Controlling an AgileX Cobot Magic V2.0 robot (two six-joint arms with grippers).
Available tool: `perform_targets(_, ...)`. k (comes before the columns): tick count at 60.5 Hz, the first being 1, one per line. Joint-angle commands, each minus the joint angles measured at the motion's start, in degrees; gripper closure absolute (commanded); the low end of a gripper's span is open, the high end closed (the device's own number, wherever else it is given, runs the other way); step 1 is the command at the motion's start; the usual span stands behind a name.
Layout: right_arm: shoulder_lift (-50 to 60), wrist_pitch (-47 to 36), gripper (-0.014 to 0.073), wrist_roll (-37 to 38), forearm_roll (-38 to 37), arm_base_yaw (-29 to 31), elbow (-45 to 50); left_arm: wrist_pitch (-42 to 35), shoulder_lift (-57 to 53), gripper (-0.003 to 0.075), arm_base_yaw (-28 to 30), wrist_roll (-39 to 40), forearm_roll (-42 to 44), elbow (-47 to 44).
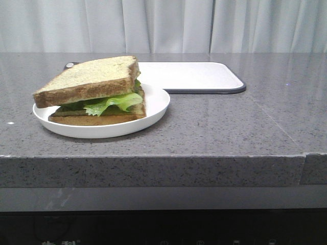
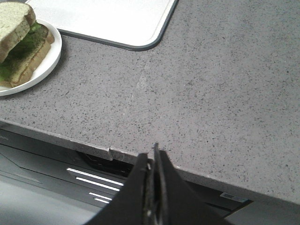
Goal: Left arm grabs bread, right arm adds lettuce
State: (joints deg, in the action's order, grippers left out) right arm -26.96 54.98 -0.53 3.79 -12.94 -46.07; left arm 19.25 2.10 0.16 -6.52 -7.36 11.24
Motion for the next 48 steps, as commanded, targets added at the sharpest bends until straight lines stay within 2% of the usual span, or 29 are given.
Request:
perform_targets(1,-0.31,-3.44,0.0711,-0.16,-0.34,0.35,-1.38,-9.11,-1.71,0.0741,-0.16,0.15,-1.31,-2.39)
perform_targets(9,-0.31,-3.42,0.0711,-0.16,-0.34,0.35,-1.38,-18.05,-3.33,0.0741,-0.21,0.15,-1.74,-8.74)
perform_targets(16,-0.31,-3.42,0.0711,-0.16,-0.34,0.35,-1.38,-22.51,-3.33,0.0741,-0.21,0.15,-2.92,-11.92)
perform_targets(32,-0.31,-3.42,0.0711,-0.16,-0.34,0.35,-1.38,-20.03,-3.45,0.0741,-0.21,0.74,-1.40,-11.77)
perform_targets(41,-0.31,-3.42,0.0711,-0.16,-0.34,0.35,-1.38,-20.03,-3.45,0.0741,-0.21,9.08,7.36,-11.77)
perform_targets(48,-0.31,-3.42,0.0711,-0.16,-0.34,0.35,-1.38,-20.03,-3.45,0.0741,-0.21,9.97,7.79,-11.77)
